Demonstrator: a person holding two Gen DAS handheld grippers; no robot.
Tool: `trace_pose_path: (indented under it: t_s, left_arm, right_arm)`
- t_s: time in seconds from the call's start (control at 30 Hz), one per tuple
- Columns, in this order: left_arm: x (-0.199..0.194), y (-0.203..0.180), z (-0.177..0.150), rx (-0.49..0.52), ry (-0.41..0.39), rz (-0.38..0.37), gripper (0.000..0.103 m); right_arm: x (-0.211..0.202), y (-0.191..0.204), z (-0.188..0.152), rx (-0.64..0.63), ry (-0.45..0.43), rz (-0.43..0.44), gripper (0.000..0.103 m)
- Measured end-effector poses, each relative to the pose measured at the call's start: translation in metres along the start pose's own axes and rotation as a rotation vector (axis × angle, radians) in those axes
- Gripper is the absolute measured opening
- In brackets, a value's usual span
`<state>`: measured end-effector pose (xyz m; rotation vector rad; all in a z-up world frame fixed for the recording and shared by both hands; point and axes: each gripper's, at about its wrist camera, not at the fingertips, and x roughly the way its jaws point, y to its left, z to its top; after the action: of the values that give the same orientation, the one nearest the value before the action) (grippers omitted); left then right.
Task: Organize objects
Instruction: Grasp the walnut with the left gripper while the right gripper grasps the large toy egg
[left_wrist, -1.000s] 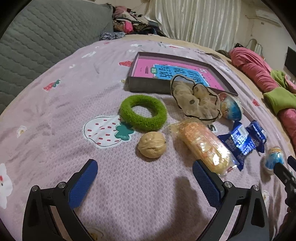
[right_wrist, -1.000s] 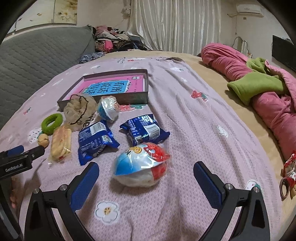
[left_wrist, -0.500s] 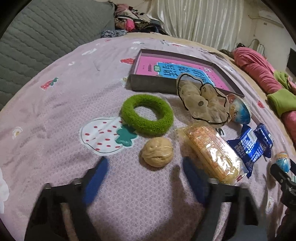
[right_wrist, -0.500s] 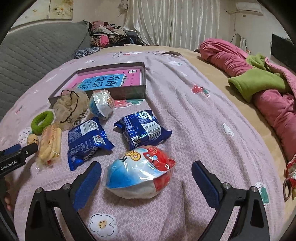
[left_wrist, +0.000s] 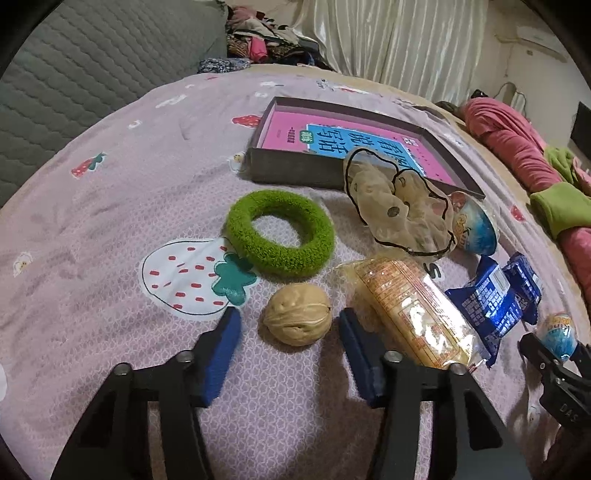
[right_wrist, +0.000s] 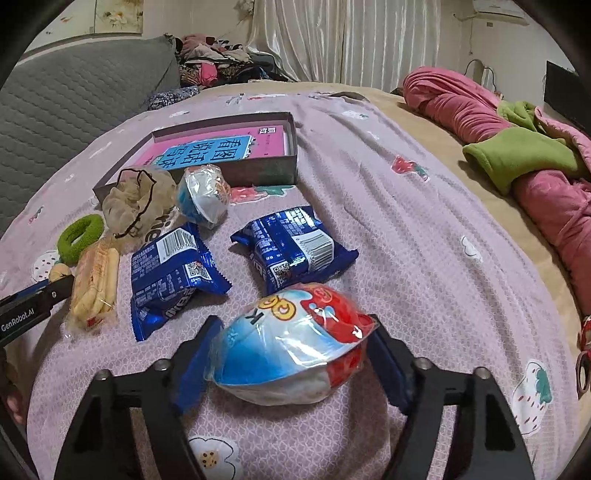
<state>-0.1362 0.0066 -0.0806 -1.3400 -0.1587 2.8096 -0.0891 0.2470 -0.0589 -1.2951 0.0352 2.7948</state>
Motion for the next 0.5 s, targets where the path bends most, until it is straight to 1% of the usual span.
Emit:
trace_pose_path:
  t_s: [0.07, 0.13, 0.27, 0.37, 0.5]
  left_arm:
    - [0.0004, -0.0004, 0.0005, -0.001, 0.000, -0.005, 0.041]
    - [0.0010, -0.0009, 0.0007, 0.002, 0.003, -0.013, 0.037]
    - [0.0011, -0.0027, 0.0000, 0.010, 0.002, -0.010, 0.036]
    - [-0.0010, -0.0007, -0.0003, 0.003, -0.003, -0.018, 0.036]
    - [-0.0068, -0.0039, -0.0016, 0.023, -0.018, -0.006, 0.036]
  right_arm:
    - [-0.0004, 0.0002, -0.0006, -0.002, -0.002, 0.003, 0.070]
    - [-0.0006, 0.0009, -0.0012, -0.007, -0.001, 0.003, 0.069]
    - [-0.0023, 0.0019, -0.0018, -0.015, -0.006, 0.005, 0.068]
    - [-0.0038, 0.0009, -0.0017, -0.009, -0.010, 0.024, 0.067]
    - [-0.0086, -0.0001, -0.0001, -0.010, -0.024, 0.039, 0.066]
